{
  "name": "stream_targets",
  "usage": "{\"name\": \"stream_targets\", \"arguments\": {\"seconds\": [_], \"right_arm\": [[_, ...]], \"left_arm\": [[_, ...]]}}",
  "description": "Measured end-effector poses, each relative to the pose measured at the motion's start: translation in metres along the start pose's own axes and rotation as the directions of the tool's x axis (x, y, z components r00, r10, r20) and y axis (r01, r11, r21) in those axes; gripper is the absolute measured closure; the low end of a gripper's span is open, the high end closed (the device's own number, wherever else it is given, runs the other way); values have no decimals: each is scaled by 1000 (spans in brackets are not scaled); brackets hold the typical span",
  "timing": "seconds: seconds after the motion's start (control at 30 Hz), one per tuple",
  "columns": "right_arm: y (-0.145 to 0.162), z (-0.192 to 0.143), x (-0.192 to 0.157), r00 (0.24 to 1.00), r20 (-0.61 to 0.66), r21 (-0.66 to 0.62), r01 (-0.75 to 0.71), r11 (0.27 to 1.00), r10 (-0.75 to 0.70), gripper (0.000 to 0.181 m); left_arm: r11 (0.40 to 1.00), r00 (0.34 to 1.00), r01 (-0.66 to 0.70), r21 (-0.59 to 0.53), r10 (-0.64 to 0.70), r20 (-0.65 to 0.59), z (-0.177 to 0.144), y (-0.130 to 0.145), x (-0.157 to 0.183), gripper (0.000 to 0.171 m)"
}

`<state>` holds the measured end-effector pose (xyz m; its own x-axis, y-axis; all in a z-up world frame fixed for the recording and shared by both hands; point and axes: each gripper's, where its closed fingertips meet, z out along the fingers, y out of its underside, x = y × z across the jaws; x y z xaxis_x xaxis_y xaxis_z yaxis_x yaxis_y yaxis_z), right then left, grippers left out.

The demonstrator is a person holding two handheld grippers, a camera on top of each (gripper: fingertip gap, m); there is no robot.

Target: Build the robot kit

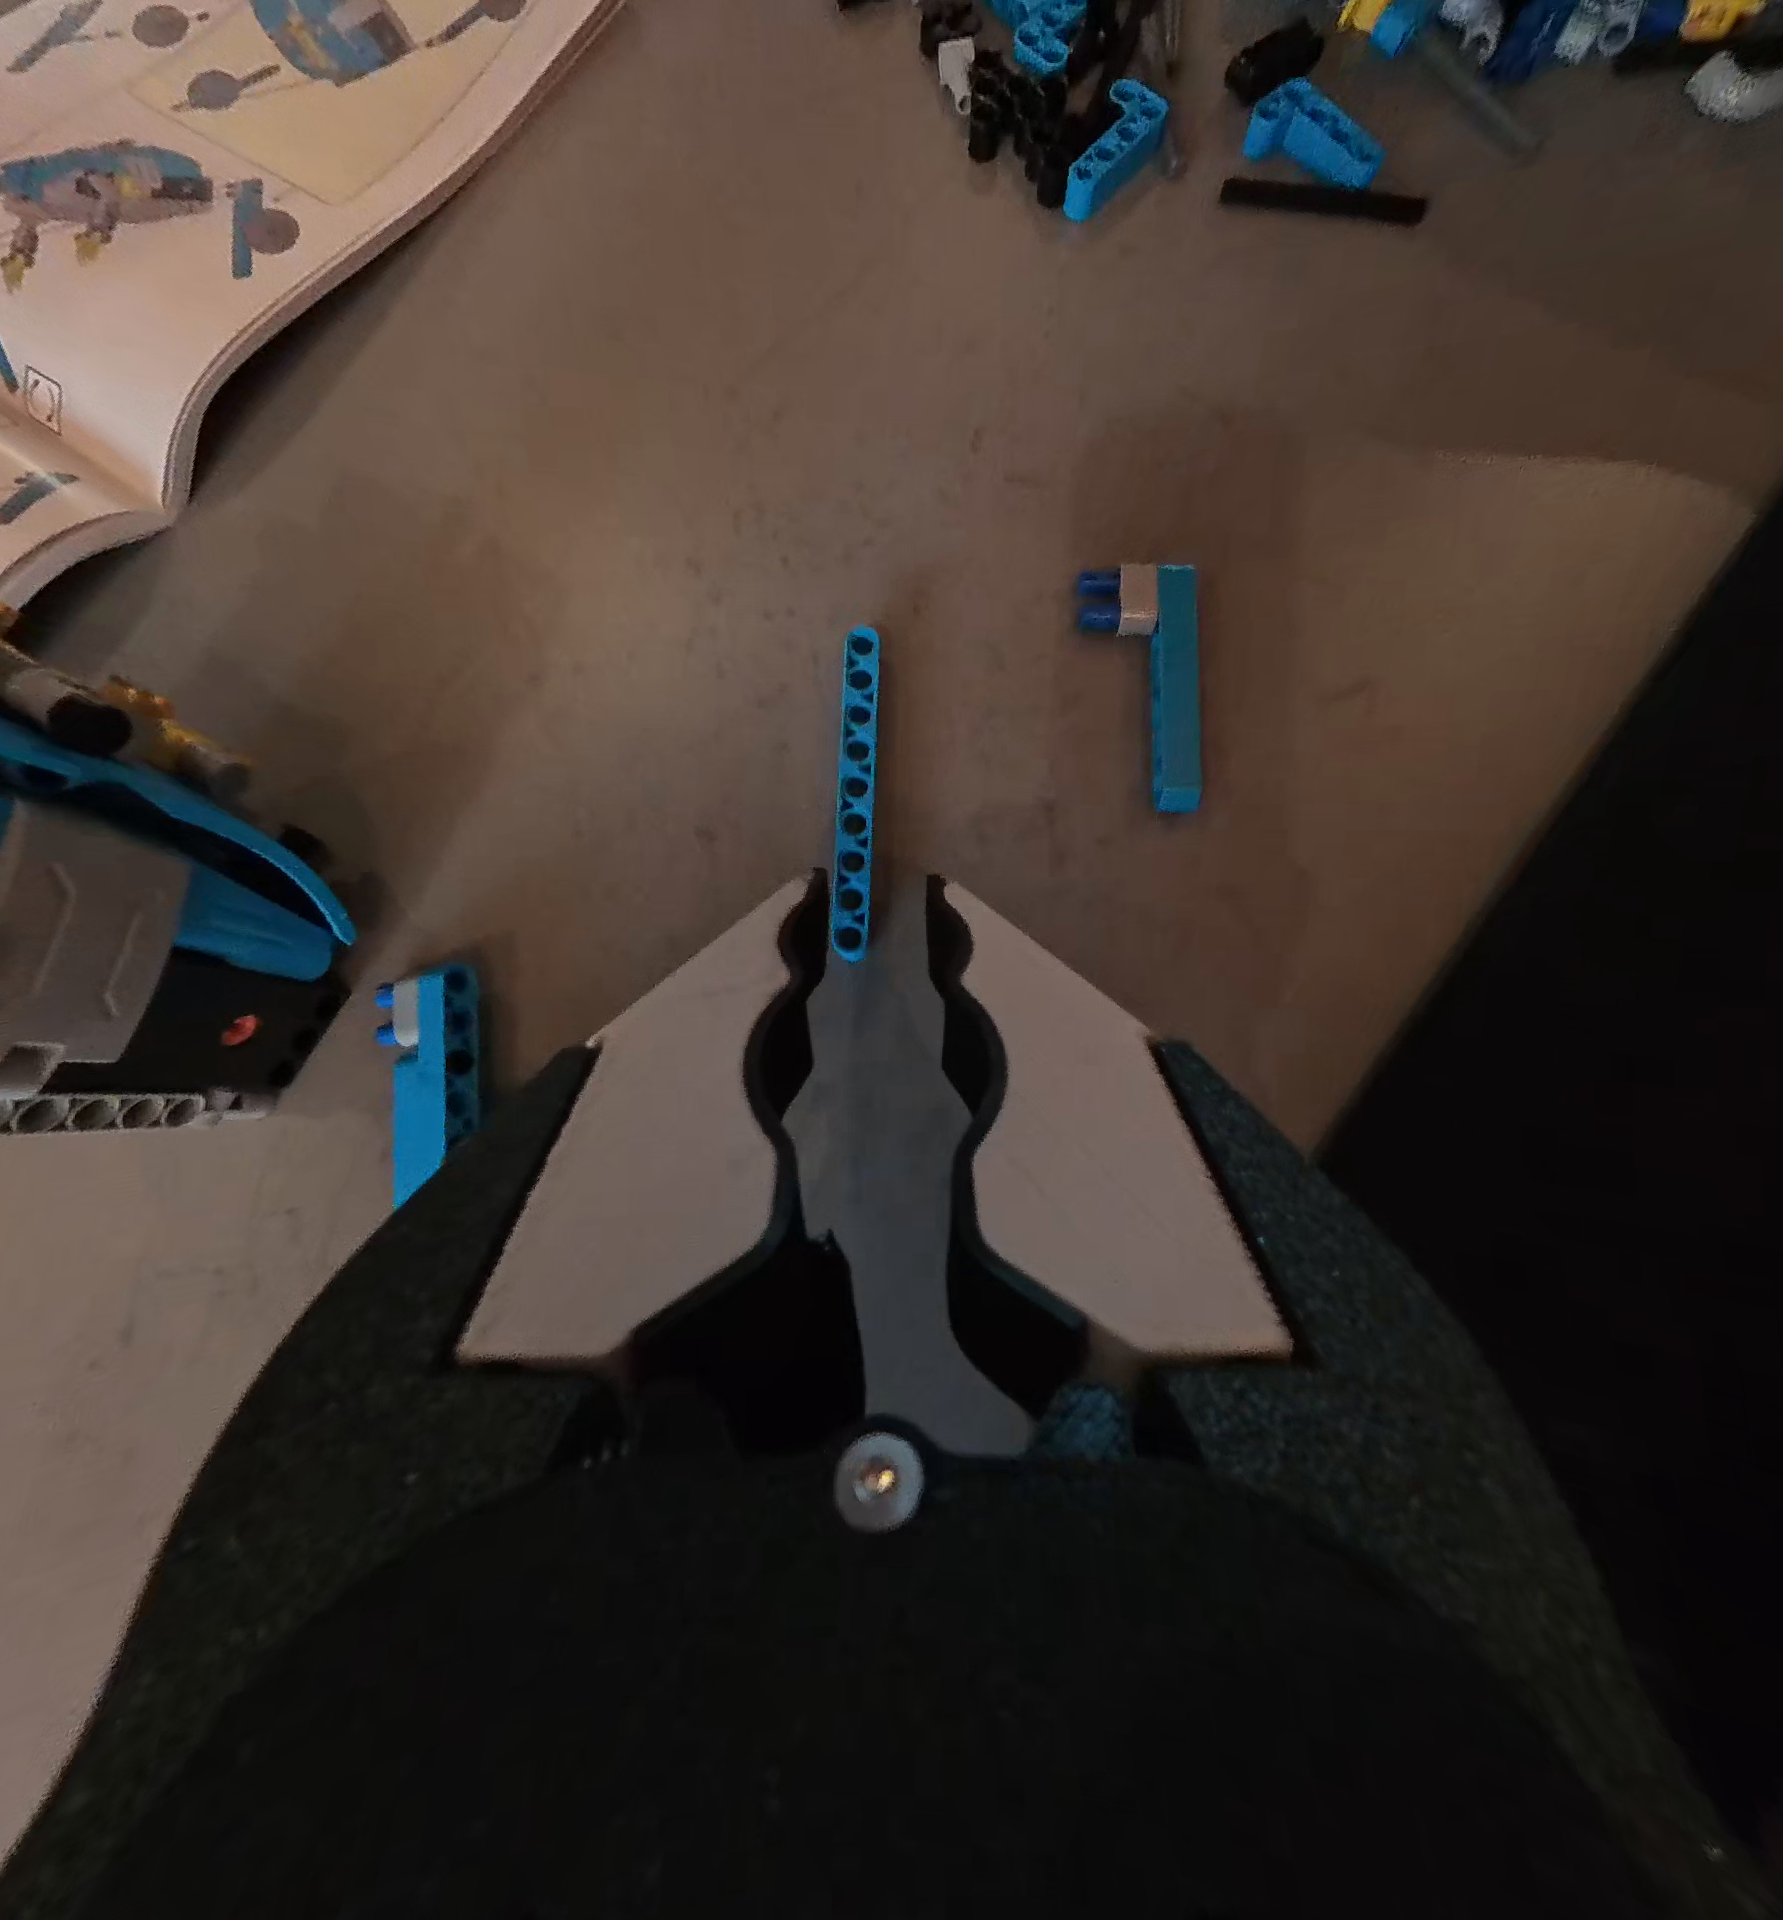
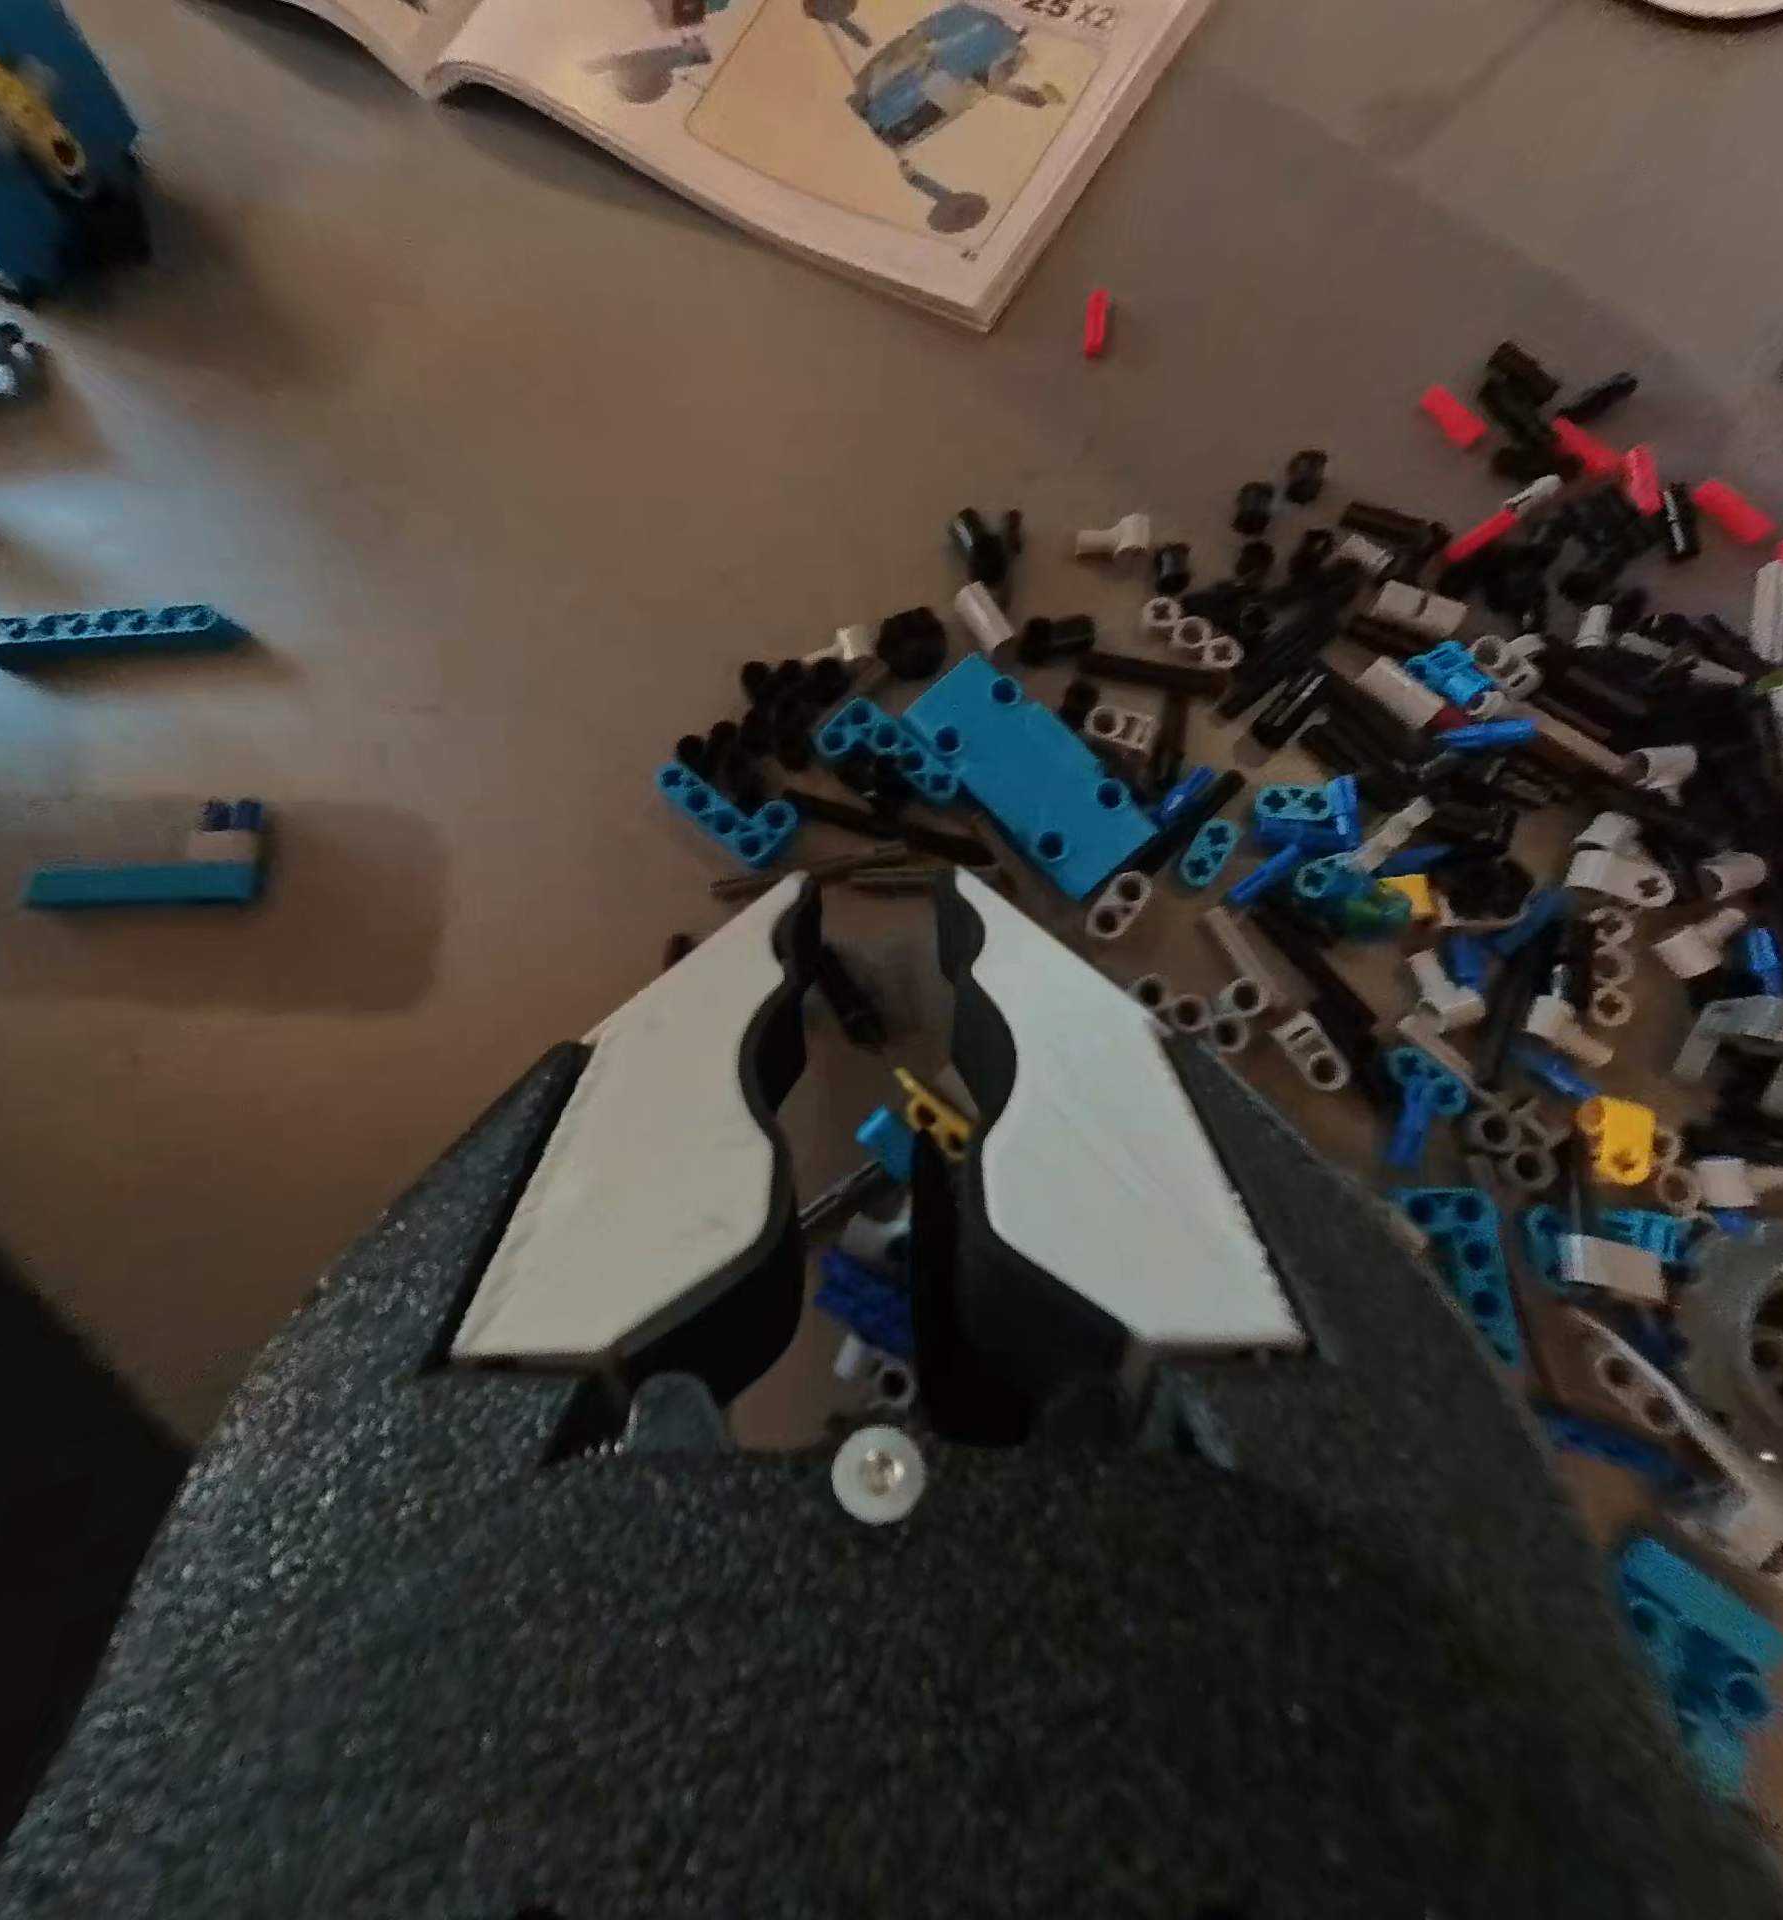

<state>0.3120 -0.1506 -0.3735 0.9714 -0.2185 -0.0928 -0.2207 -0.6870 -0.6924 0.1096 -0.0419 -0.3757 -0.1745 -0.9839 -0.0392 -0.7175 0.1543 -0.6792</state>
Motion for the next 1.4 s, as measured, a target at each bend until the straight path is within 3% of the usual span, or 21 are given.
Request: {"name": "stream_targets", "arguments": {"seconds": [0.17,0.43,0.7,0.8,0.9,1.07,1.23,1.4], "right_arm": [[8,10,10,999,-7,-43,38,998,-38,149],[8,17,3,993,25,-49,117,992,-116,149],[9,14,3,987,38,-48,160,986,-159,150],[-1,2,-4,987,52,7,152,988,-152,150],[-20,-15,-33,976,160,105,130,986,-146,151],[-30,-16,-116,897,400,155,137,978,-189,150],[-30,19,-167,849,466,126,212,969,-247,150],[-44,42,-195,813,473,156,303,940,-340,150]], "left_arm": [[1000,1000,19,10,-19,-18,5,-2,-2,153],[999,998,52,5,-52,-30,8,0,-11,153],[999,998,52,2,-52,-27,7,-1,-14,153],[998,998,56,-3,-56,-16,4,1,-15,153],[997,997,71,-31,-71,4,-3,9,-17,153],[990,991,119,-77,-114,70,-37,39,-18,153],[972,971,220,-83,-210,115,-67,69,-16,153],[972,967,233,-38,-227,117,-69,69,-16,153]]}}
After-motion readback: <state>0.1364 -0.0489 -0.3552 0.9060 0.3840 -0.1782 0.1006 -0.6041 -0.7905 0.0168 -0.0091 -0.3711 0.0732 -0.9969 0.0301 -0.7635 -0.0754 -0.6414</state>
